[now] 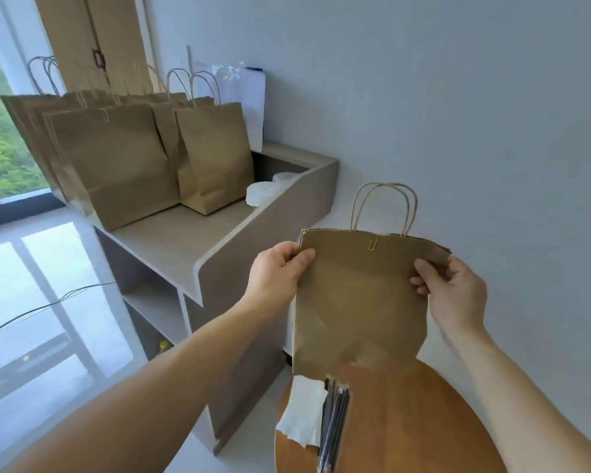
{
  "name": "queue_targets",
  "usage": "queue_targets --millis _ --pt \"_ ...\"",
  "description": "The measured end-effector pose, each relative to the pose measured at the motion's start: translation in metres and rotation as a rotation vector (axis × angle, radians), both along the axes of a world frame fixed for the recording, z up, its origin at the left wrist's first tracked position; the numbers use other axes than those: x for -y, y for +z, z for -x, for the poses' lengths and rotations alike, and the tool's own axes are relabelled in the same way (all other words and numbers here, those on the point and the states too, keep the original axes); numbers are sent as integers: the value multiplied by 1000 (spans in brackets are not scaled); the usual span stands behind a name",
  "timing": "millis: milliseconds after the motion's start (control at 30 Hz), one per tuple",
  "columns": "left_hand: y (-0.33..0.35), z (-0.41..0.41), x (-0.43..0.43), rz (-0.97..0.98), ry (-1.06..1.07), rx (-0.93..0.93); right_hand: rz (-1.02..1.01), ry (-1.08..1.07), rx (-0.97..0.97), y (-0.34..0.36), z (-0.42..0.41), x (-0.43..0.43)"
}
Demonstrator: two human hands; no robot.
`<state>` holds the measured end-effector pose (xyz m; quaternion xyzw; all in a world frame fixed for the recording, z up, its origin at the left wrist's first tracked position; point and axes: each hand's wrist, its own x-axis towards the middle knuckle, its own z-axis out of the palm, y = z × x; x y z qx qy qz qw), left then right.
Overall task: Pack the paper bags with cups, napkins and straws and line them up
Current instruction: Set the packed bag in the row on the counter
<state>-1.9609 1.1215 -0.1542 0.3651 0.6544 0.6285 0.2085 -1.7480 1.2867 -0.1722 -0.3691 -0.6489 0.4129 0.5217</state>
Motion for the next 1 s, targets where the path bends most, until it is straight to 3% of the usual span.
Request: queue_targets --millis 300,533,667,1000 --pt "131 76 39 -236 229 -180 -165 201 -131 143 103 12" --pt "194 135 79 -315 409 -335 -260 388 -182 205 197 19" --pt "201 183 101 -274 505 -376 -220 514 -124 213 267 23" --pt "136 315 151 -85 574 -194 -69 768 118 162 446 37"
